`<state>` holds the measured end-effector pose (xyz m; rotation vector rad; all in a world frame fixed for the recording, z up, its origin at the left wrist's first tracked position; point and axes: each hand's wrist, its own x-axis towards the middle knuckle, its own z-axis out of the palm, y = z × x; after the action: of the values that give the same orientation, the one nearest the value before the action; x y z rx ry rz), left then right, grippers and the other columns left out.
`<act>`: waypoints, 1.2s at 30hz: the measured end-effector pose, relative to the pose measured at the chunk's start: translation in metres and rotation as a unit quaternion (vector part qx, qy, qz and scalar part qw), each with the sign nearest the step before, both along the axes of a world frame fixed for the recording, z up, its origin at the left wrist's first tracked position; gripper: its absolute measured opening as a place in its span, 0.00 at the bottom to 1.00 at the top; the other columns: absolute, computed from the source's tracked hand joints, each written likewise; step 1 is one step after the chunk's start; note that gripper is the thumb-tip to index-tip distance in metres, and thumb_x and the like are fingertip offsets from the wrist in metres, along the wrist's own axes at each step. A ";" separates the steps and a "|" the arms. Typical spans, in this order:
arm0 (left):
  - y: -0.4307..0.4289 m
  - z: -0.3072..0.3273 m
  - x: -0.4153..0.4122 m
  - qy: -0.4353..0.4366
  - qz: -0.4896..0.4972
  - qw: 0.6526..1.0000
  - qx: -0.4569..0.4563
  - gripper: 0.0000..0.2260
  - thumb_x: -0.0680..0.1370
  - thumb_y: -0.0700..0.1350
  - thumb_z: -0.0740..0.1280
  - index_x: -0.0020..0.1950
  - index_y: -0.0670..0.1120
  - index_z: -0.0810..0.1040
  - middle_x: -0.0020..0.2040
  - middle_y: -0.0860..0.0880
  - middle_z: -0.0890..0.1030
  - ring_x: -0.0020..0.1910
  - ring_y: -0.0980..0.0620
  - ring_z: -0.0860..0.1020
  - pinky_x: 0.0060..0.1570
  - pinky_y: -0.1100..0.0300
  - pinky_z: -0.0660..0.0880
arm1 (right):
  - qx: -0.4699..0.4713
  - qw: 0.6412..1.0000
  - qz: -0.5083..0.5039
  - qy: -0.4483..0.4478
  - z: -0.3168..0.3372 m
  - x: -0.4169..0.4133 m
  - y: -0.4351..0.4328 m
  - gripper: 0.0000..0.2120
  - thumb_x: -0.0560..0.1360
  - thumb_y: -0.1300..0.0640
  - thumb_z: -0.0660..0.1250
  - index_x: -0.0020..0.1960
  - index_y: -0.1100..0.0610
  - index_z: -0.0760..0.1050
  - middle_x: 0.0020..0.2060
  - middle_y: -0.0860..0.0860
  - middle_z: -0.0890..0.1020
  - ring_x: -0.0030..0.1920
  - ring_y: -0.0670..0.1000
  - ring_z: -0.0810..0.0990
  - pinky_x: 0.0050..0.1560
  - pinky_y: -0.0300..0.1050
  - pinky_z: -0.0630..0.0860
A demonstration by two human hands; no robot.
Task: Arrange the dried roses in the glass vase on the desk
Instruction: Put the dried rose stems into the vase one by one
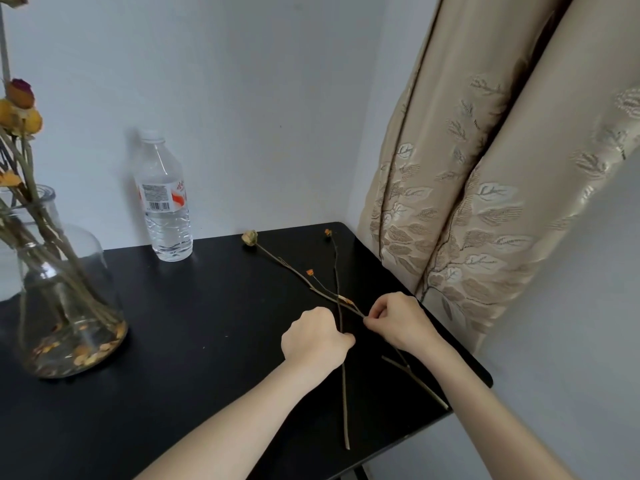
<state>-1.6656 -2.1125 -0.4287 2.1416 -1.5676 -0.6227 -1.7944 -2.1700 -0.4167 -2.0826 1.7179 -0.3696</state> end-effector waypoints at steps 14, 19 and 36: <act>0.022 0.020 0.045 0.135 -0.035 0.986 -0.094 0.09 0.76 0.48 0.65 0.40 0.45 0.79 0.24 0.53 0.71 0.25 0.57 0.71 0.40 0.59 0.77 | -0.002 0.983 -0.005 -0.181 0.022 0.011 -0.003 0.08 0.72 0.53 0.71 0.35 0.48 0.77 0.28 0.44 0.78 0.29 0.40 0.75 0.27 0.28 0.65; 0.051 0.042 0.079 0.114 -0.033 0.979 -0.164 0.07 0.77 0.47 0.64 0.39 0.52 0.75 0.24 0.55 0.71 0.23 0.61 0.69 0.31 0.72 0.67 | 0.008 0.937 -0.020 -0.349 0.041 0.036 -0.001 0.06 0.73 0.54 0.69 0.38 0.52 0.80 0.26 0.45 0.77 0.21 0.38 0.72 0.23 0.29 0.65; 0.162 0.135 0.175 -0.048 0.049 0.938 -0.340 0.11 0.75 0.44 0.66 0.36 0.56 0.69 0.26 0.64 0.73 0.29 0.63 0.72 0.32 0.73 0.67 | 0.038 0.856 0.143 -0.496 0.108 0.170 0.076 0.10 0.75 0.56 0.66 0.37 0.59 0.79 0.20 0.45 0.72 0.21 0.42 0.66 0.24 0.34 0.65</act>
<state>-1.4910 -1.9508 -0.2941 1.7127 -1.4318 0.0722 -1.6248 -2.0940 -0.3084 -1.5621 0.7715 -1.0290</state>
